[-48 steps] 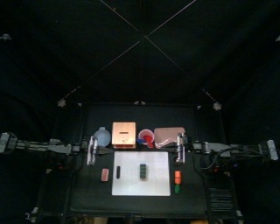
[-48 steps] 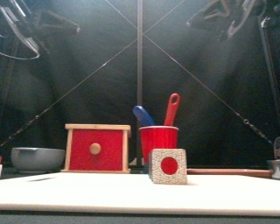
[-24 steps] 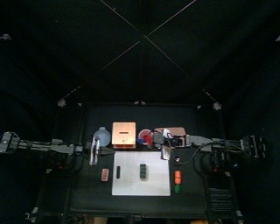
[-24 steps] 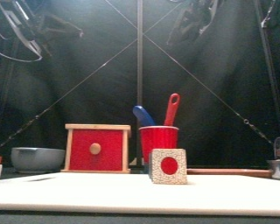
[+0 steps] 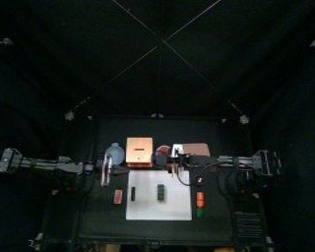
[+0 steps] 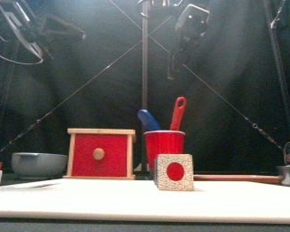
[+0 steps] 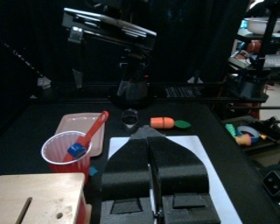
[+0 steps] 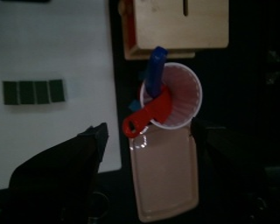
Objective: Cut the sushi into 4 pieces with the knife
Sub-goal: Pick up the knife at its handle with right hand
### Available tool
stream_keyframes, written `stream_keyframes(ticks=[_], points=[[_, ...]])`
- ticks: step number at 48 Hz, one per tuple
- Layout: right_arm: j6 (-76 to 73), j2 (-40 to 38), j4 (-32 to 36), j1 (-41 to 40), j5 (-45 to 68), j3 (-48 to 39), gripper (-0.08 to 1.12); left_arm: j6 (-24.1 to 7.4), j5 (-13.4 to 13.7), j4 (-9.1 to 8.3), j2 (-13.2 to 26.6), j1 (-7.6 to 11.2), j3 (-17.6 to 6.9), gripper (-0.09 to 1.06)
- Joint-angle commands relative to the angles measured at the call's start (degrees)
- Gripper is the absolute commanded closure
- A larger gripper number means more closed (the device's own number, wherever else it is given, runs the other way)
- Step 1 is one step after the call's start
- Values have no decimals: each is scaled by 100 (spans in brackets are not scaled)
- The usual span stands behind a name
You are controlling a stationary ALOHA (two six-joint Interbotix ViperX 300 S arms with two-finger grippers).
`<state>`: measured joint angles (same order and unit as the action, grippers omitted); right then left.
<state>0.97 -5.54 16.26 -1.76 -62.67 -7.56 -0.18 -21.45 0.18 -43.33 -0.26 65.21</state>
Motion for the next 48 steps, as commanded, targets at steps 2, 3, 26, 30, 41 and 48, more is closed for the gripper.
stream_keyframes(ticks=[2,3,26,30,41,48], points=[[79,281,185,176,-475,422,4,9,-53,0,9,-44,-62,97],[97,343,193,185,-554,475,4,9,-53,0,18,-53,-62,97],[334,1441,492,290,-1600,1230,5,9,-53,0,9,-114,35,97],[325,1521,571,272,-1608,1248,5,18,-53,0,9,-114,62,97],[369,1731,642,123,-1617,1301,5,18,-53,0,9,-149,88,97],[580,1819,642,44,-1758,1301,9,9,-53,0,9,-167,97,97]])
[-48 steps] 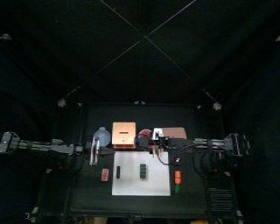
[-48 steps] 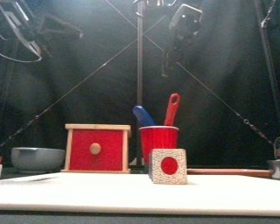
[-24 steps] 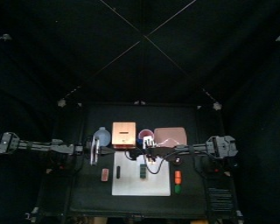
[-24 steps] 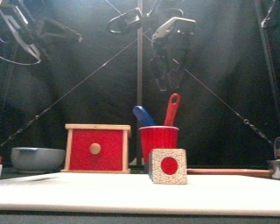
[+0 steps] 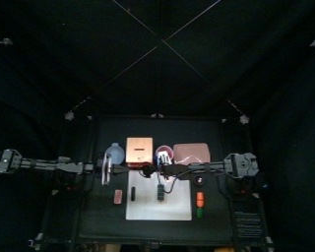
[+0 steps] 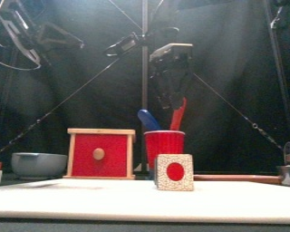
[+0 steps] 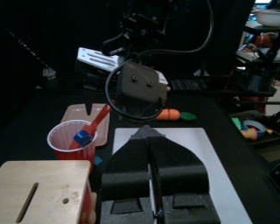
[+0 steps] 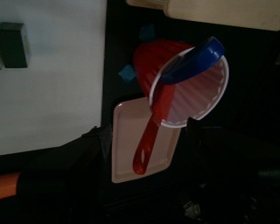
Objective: Cut the sushi into 4 pieces with the knife
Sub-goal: Pick up the knife at its handle with right hand
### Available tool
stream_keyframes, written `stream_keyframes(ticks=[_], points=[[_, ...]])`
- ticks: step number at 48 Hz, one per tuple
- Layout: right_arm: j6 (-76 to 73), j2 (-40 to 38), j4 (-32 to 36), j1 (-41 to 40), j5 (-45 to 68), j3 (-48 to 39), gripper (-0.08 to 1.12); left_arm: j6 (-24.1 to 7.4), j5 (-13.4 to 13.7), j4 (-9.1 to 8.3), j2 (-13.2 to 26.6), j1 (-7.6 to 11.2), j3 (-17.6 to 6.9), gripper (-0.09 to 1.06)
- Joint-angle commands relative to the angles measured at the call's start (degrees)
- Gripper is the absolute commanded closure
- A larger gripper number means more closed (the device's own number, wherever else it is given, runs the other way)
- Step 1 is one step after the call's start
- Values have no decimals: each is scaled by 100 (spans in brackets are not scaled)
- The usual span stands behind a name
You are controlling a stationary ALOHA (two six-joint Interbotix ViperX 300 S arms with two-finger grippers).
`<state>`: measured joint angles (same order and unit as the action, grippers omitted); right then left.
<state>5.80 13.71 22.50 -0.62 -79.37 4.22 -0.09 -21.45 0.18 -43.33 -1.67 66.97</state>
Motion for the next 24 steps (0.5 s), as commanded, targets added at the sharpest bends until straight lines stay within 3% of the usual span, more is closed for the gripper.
stream_keyframes(ticks=[1,13,24], points=[[123,-97,18,-88,-114,105,10,0,-53,0,18,-35,-79,97],[229,9,-53,-237,-141,220,24,9,-53,0,9,-53,-26,97],[334,62,-202,-387,-149,229,28,0,-53,0,9,-79,9,97]])
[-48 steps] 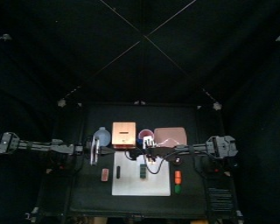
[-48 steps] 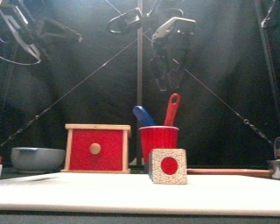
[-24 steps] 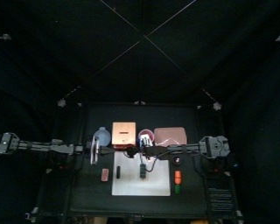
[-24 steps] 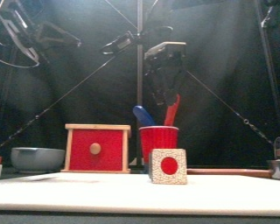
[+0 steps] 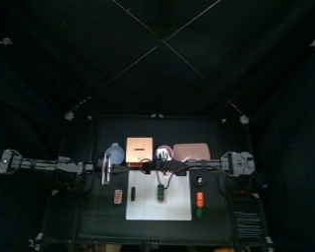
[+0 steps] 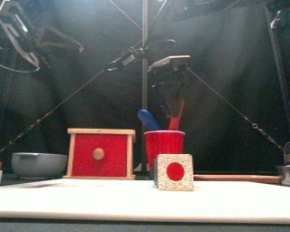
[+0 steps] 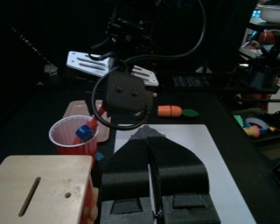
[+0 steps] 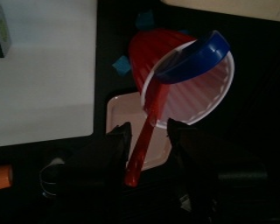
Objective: Cut the sushi into 4 pieces with the knife
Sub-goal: Pick up the knife at its handle with right hand
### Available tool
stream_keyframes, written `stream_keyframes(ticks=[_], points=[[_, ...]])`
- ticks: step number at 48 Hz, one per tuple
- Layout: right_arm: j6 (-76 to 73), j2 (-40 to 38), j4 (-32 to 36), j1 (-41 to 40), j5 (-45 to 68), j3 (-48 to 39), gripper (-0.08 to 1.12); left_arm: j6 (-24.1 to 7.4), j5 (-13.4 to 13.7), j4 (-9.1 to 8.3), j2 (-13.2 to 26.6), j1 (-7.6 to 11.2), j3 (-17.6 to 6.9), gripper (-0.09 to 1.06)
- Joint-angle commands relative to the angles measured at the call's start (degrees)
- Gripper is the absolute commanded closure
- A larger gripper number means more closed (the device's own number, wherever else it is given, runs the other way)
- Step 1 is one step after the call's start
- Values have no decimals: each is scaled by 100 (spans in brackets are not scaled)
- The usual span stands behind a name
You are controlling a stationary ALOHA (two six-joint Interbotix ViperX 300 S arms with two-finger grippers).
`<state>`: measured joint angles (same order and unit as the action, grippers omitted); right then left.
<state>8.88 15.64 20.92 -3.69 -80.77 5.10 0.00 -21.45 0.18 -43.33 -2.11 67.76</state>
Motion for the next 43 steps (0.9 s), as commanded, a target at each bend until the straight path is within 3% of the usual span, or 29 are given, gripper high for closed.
stream_keyframes(ticks=[1,15,43], points=[[26,-132,-53,-88,-9,141,28,-9,-53,0,9,-35,-62,97],[53,-132,-114,-202,-18,88,32,-9,-53,0,0,-79,-53,97],[413,-62,-281,-422,-62,264,82,-9,-53,0,-9,-105,-62,97]])
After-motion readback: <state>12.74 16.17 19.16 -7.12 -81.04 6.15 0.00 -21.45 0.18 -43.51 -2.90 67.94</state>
